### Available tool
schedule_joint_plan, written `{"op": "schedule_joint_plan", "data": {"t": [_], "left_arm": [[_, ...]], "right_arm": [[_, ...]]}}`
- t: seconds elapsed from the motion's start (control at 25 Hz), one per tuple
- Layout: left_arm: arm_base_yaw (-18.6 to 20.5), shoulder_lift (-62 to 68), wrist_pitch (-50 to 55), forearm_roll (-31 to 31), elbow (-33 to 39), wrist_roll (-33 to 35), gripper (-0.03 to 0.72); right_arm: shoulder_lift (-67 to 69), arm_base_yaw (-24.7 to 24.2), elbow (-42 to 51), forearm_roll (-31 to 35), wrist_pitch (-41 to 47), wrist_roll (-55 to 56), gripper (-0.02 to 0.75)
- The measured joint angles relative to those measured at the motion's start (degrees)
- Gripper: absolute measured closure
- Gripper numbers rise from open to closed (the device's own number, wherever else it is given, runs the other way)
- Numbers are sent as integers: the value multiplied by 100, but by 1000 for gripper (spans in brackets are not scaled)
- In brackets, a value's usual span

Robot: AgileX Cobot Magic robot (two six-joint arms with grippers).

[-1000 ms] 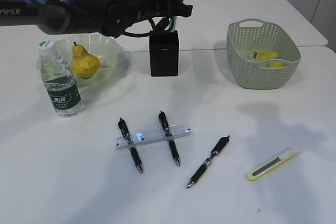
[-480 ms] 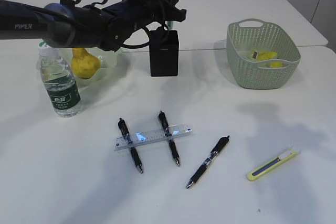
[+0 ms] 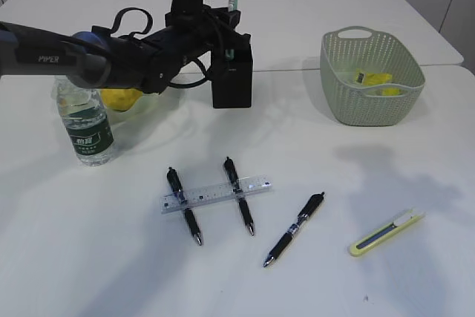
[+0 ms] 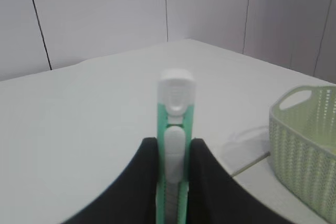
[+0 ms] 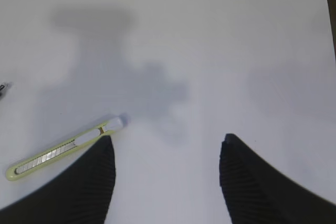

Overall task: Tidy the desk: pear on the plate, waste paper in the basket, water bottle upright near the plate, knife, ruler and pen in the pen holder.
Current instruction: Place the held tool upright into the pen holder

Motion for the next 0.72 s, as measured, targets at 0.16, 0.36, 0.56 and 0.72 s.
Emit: {"op": "schedule_joint_plan", "data": {"t": [0.16, 0.36, 0.56, 0.72], "left_arm": [[27, 48, -52, -74, 0, 0, 594], [27, 156, -52, -172, 0, 0, 593], [40, 175, -62, -184, 0, 0, 592], [65, 175, -78, -184, 0, 0, 580]], "right_arm": [[0, 0, 0, 0, 0, 0, 244], [0, 0, 0, -9, -25, 0, 244], [0, 0, 0, -53, -35, 0, 244], [0, 0, 0, -67, -35, 0, 244]]}}
